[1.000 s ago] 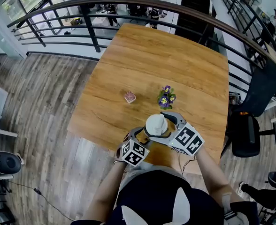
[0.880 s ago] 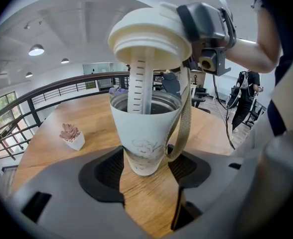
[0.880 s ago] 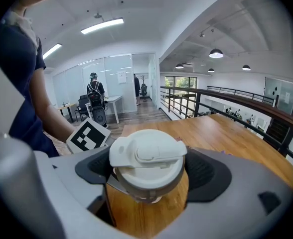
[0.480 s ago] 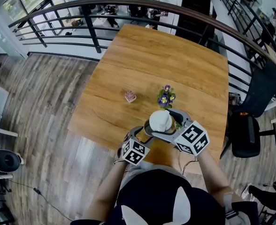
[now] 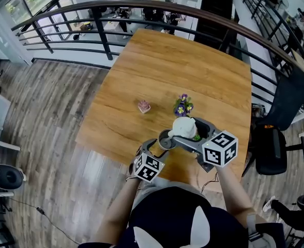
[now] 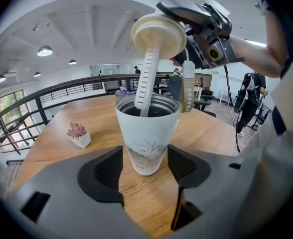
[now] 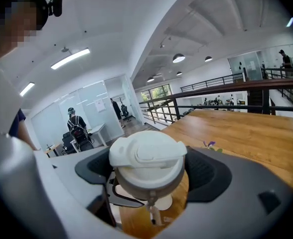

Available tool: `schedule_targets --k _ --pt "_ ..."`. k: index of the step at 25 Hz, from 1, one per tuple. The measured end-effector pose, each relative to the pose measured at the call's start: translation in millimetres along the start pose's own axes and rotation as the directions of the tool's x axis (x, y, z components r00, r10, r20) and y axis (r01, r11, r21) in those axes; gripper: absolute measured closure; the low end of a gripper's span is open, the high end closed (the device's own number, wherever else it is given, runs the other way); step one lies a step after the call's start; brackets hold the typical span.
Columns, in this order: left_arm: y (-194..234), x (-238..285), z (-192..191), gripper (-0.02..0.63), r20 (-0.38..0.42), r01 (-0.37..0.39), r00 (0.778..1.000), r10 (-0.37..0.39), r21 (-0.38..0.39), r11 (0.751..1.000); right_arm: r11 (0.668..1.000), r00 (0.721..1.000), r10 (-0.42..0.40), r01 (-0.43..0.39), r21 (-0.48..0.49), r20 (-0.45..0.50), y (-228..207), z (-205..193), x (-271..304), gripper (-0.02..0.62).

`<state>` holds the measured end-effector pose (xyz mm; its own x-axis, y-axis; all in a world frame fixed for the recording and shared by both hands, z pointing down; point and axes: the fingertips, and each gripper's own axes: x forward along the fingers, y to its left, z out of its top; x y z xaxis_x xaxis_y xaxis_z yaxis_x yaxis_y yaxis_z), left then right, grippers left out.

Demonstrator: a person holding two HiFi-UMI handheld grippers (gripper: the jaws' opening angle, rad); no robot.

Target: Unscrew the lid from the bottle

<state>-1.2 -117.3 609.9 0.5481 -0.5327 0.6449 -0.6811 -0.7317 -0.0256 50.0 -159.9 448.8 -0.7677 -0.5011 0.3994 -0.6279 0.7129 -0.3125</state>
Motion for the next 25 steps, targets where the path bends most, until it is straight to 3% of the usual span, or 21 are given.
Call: schedule_targets --k 7,16,19,23,25 --pt "2 -15 6 0.325 0.038 -0.039 0.999 0.039 0.007 0.999 0.996 0.998 -0.040 0.035 0.083 0.056 -4 -3 -13 0.150" --pt "18 -50 23 0.332 0.126 -0.116 0.984 0.122 -0.053 0.992 0.994 0.991 -0.081 0.073 0.078 0.105 -2 0 -28 0.150" --pt "26 -63 26 0.392 0.148 -0.155 0.975 0.166 -0.081 0.985 0.994 0.988 -0.095 0.087 0.071 0.119 1 0 -33 0.150" --pt "34 -77 31 0.550 0.187 -0.213 0.956 0.228 -0.094 0.972 0.992 0.982 -0.121 0.116 0.043 0.147 2 1 -41 0.150" --pt "33 -82 34 0.571 0.207 -0.212 0.950 0.234 -0.121 0.970 0.991 0.978 -0.130 0.123 0.050 0.160 2 1 -46 0.150"
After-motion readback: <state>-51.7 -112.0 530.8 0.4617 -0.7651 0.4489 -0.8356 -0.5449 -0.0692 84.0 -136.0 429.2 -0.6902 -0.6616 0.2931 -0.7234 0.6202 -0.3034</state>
